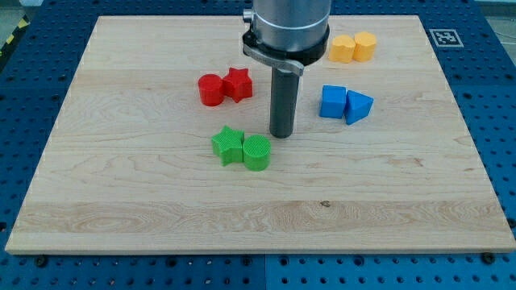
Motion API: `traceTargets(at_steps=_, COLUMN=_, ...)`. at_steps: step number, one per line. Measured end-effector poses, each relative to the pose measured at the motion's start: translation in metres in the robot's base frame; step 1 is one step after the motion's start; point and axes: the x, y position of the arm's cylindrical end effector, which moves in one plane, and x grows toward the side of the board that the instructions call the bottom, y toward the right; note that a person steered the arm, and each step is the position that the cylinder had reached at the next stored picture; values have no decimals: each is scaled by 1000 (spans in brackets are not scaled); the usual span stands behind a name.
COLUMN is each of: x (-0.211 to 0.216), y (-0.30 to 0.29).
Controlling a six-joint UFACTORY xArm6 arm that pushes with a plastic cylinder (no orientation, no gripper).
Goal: Move the triangle above the green blocks
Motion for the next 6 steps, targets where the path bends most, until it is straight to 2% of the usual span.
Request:
traceTargets(at_steps=1, x=-4, y=-41)
traceTargets(at_steps=3, x=-17, y=-165)
traceTargets(at_steps=4, x=9, y=-186)
traceTargets(at_steps=5, x=41, y=-184)
traceTargets(at_steps=6, x=52, y=-159)
